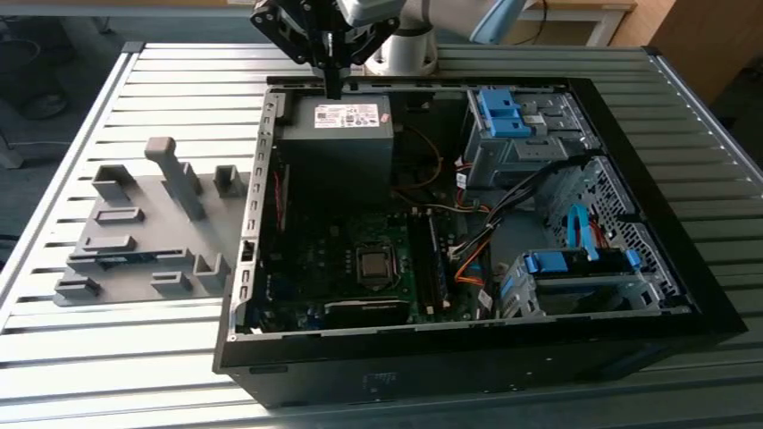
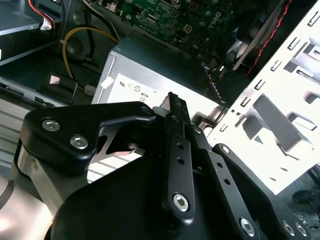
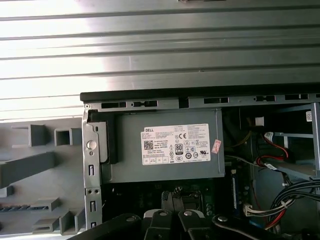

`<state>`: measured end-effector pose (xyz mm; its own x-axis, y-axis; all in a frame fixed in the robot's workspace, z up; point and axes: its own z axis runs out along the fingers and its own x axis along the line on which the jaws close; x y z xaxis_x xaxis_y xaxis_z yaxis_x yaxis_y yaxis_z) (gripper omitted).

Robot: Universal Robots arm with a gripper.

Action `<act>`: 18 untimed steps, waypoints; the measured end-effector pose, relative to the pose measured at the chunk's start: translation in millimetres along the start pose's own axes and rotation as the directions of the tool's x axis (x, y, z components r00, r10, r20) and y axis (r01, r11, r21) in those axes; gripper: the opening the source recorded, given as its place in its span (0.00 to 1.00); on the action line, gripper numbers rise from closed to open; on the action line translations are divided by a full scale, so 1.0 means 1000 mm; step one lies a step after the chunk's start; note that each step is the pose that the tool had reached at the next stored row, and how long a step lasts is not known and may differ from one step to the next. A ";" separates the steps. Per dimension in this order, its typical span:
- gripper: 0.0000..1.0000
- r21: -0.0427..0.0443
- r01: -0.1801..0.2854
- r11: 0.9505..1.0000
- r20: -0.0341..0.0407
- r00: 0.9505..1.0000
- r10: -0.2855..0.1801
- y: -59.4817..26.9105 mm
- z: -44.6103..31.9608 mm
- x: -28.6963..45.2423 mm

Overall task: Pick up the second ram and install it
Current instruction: 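Reach for the second ram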

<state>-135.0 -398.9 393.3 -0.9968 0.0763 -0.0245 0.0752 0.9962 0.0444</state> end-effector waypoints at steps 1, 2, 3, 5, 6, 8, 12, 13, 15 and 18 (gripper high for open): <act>0.11 0.000 0.000 1.000 0.000 1.000 0.000 -0.0001 -0.0001 0.0011; 0.11 0.000 0.000 1.000 0.000 1.000 0.000 -0.0001 -0.0001 0.0021; 0.11 0.000 0.000 1.000 0.000 1.000 0.000 -0.0002 0.0000 0.0030; 0.11 0.000 0.000 1.000 0.000 1.000 0.000 -0.0003 -0.0001 0.0045; 0.11 0.000 0.000 1.000 0.000 1.000 0.000 -0.0004 -0.0001 0.0053; 0.11 0.000 0.000 1.000 0.000 1.000 0.000 -0.0005 -0.0001 0.0067; 0.11 0.000 0.000 1.000 0.000 1.000 0.000 -0.0007 -0.0001 0.0095; 0.11 0.000 0.000 1.000 0.000 1.000 0.000 -0.0008 -0.0001 0.0101; 0.11 0.000 0.000 1.000 0.000 1.000 0.000 -0.0008 -0.0001 0.0112; 0.11 0.000 0.000 1.000 0.000 1.000 0.000 -0.0010 0.0000 0.0128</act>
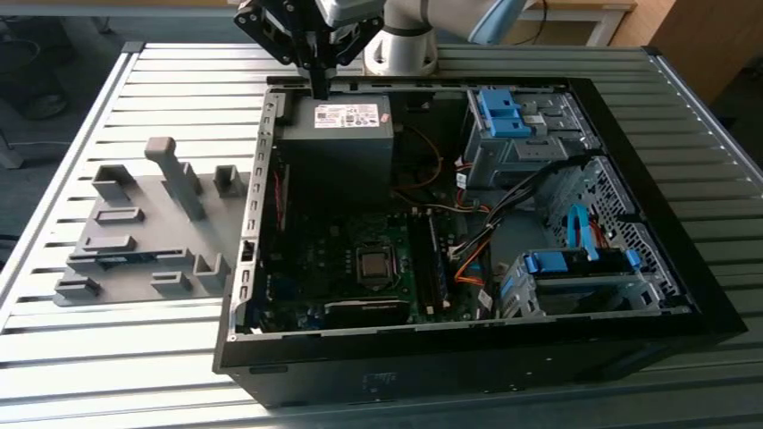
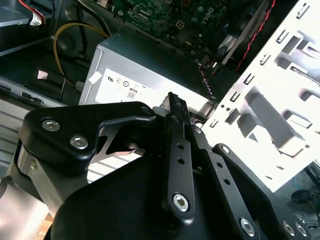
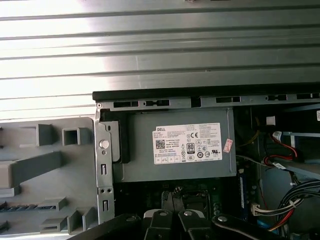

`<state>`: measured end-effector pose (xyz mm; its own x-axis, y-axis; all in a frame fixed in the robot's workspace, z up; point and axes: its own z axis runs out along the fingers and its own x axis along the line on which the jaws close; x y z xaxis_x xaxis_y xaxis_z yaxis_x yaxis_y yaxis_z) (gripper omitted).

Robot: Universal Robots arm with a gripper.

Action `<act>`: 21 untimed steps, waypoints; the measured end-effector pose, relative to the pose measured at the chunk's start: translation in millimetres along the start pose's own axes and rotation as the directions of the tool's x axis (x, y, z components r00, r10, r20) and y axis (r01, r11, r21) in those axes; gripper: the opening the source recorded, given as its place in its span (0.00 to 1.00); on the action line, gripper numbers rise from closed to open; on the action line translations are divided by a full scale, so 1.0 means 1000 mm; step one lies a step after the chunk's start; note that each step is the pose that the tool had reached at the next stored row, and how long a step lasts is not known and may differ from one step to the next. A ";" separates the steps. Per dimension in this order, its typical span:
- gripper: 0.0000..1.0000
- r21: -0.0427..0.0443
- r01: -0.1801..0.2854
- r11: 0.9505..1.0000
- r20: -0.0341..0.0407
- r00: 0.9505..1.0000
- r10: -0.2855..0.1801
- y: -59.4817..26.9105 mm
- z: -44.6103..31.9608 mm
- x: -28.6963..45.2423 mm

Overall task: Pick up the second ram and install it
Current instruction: 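Reach for the second ram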

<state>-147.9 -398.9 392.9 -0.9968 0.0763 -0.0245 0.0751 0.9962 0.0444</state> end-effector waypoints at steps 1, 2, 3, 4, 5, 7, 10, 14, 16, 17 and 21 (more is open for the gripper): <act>0.11 0.000 0.000 1.000 0.000 1.000 0.000 0.0000 0.0000 0.0005; 0.11 0.000 0.000 1.000 0.000 1.000 0.000 -0.0001 0.0000 0.0011; 0.11 0.000 0.000 1.000 0.000 1.000 0.000 -0.0001 0.0000 0.0016; 0.11 0.000 0.000 1.000 0.000 1.000 0.000 -0.0001 0.0001 0.0021; 0.11 0.000 0.000 1.000 0.000 1.000 0.000 -0.0002 0.0001 0.0026; 0.11 0.000 0.000 1.000 0.000 1.000 0.000 -0.0003 0.0001 0.0036; 0.11 0.000 0.000 1.000 0.000 1.000 0.000 -0.0004 0.0002 0.0046; 0.11 0.000 0.000 1.000 0.000 1.000 0.000 -0.0005 0.0004 0.0059; 0.11 0.000 0.000 1.000 0.000 1.000 0.000 -0.0005 0.0005 0.0066; 0.11 0.000 0.000 1.000 0.000 1.000 0.000 -0.0005 0.0005 0.0070; 0.11 0.000 0.000 1.000 0.000 1.000 0.000 -0.0007 0.0008 0.0083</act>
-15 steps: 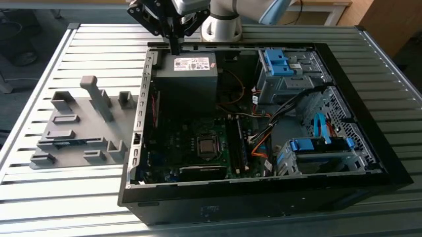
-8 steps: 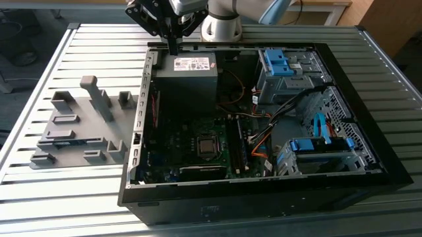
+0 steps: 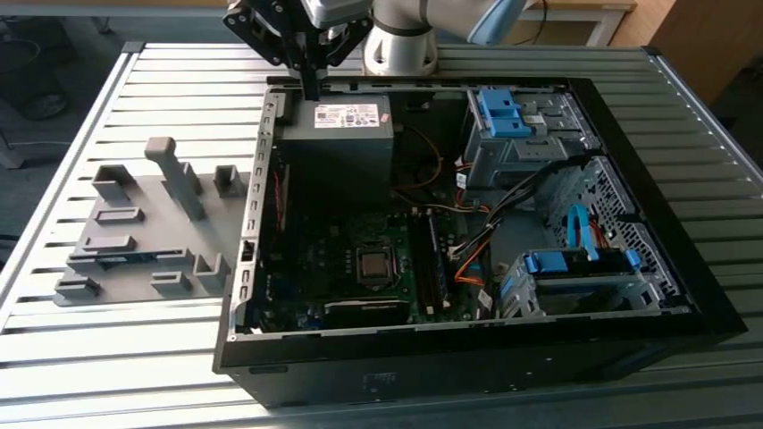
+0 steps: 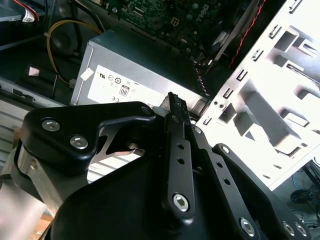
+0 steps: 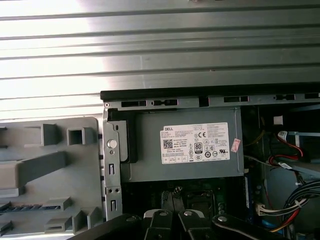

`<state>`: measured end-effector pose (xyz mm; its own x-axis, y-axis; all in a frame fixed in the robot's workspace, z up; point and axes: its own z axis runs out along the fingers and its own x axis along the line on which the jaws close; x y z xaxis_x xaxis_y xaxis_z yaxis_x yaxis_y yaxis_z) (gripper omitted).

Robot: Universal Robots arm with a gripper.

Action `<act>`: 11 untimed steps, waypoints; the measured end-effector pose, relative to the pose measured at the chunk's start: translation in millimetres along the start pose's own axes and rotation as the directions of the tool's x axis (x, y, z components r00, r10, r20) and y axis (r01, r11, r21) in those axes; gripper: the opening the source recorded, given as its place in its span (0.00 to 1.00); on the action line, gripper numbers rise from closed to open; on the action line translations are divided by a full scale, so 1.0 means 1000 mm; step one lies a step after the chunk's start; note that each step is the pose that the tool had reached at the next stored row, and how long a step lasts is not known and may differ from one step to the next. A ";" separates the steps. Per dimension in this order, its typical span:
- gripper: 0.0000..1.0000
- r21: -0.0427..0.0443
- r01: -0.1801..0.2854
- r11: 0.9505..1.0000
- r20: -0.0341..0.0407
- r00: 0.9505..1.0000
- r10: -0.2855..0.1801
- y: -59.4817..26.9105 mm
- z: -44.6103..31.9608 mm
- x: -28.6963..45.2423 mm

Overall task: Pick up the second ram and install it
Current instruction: 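Reach for the second ram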

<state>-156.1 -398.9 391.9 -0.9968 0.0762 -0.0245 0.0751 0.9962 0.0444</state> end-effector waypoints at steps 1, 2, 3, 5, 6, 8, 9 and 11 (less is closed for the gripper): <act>0.11 0.000 0.000 1.000 0.000 1.000 0.000 0.0000 0.0001 0.0003; 0.11 0.000 0.000 1.000 0.000 1.000 0.000 -0.0001 0.0001 0.0007; 0.11 0.000 0.000 1.000 0.000 1.000 0.000 -0.0001 0.0002 0.0011; 0.11 0.000 0.000 1.000 0.000 1.000 0.000 -0.0002 0.0003 0.0018; 0.11 0.000 0.000 1.000 0.000 1.000 0.000 -0.0002 0.0003 0.0021; 0.11 0.000 0.000 1.000 0.000 1.000 0.000 -0.0002 0.0004 0.0030; 0.11 0.000 0.000 1.000 0.000 1.000 0.000 -0.0003 0.0005 0.0034; 0.11 0.000 0.000 1.000 0.000 1.000 0.000 -0.0004 0.0005 0.0042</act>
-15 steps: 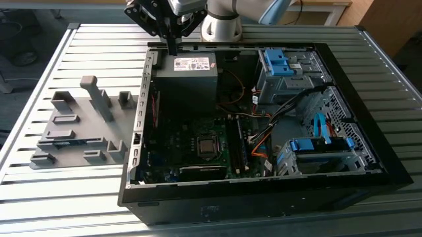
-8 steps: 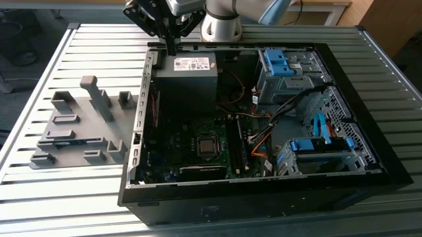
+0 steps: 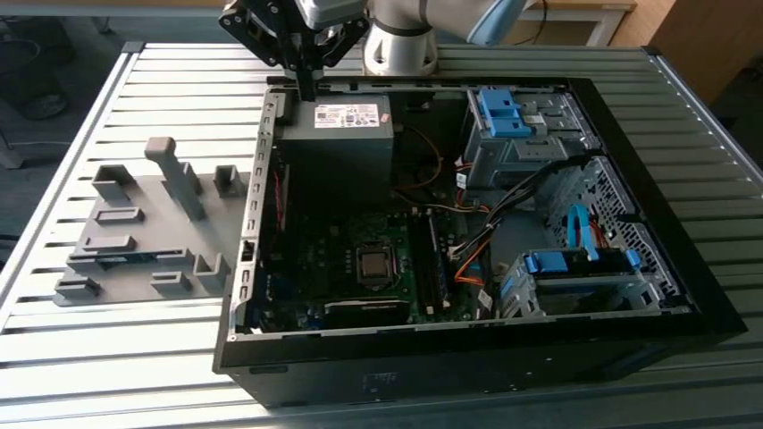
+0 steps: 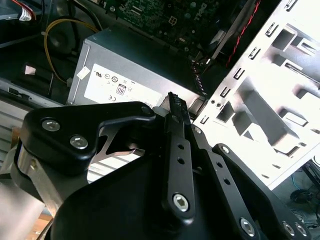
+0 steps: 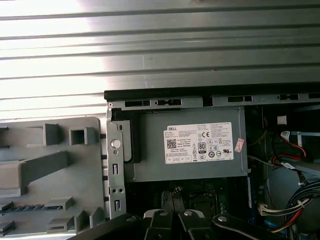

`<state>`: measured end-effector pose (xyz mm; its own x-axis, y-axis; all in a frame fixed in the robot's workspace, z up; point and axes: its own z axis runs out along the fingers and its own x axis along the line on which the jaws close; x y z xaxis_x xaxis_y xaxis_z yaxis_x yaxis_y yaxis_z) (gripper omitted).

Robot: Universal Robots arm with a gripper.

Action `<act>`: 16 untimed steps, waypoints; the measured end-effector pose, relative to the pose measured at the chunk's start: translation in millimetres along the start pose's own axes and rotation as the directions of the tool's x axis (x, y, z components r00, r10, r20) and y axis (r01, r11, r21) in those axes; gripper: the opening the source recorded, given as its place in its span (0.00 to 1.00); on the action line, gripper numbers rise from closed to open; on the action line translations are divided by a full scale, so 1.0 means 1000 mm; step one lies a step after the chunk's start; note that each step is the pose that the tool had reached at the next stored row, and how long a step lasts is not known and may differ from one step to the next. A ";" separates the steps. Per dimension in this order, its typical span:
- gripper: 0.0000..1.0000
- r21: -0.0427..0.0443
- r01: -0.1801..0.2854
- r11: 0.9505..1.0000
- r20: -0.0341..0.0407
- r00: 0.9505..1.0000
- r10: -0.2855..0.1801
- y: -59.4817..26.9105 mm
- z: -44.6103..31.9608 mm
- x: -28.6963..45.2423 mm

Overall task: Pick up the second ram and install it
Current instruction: 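Reach for the second ram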

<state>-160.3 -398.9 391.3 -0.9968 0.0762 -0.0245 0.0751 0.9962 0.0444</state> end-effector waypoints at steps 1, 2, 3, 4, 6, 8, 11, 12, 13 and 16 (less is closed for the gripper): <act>0.11 0.000 0.000 1.000 0.000 1.000 0.000 0.0000 0.0000 0.0005; 0.11 0.000 0.000 1.000 0.000 1.000 0.000 -0.0001 0.0001 0.0009; 0.11 0.000 0.000 1.000 0.000 1.000 0.000 -0.0001 0.0001 0.0013; 0.11 0.000 0.000 1.000 0.000 1.000 0.000 -0.0002 0.0002 0.0018; 0.11 0.000 0.000 1.000 0.000 1.000 0.000 -0.0002 0.0003 0.0028; 0.11 0.000 0.000 1.000 0.000 1.000 0.000 -0.0003 0.0004 0.0039; 0.11 0.000 0.000 1.000 0.000 1.000 0.000 -0.0004 0.0005 0.0056; 0.11 0.000 0.000 1.000 0.000 1.000 0.000 -0.0005 0.0005 0.0061; 0.11 0.000 0.000 1.000 0.000 1.000 0.000 -0.0005 0.0005 0.0066; 0.11 0.000 0.000 1.000 0.000 1.000 0.000 -0.0007 0.0006 0.0083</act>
<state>-168.7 -399.0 390.5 -0.9968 0.0763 -0.0245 0.0751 0.9962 0.0443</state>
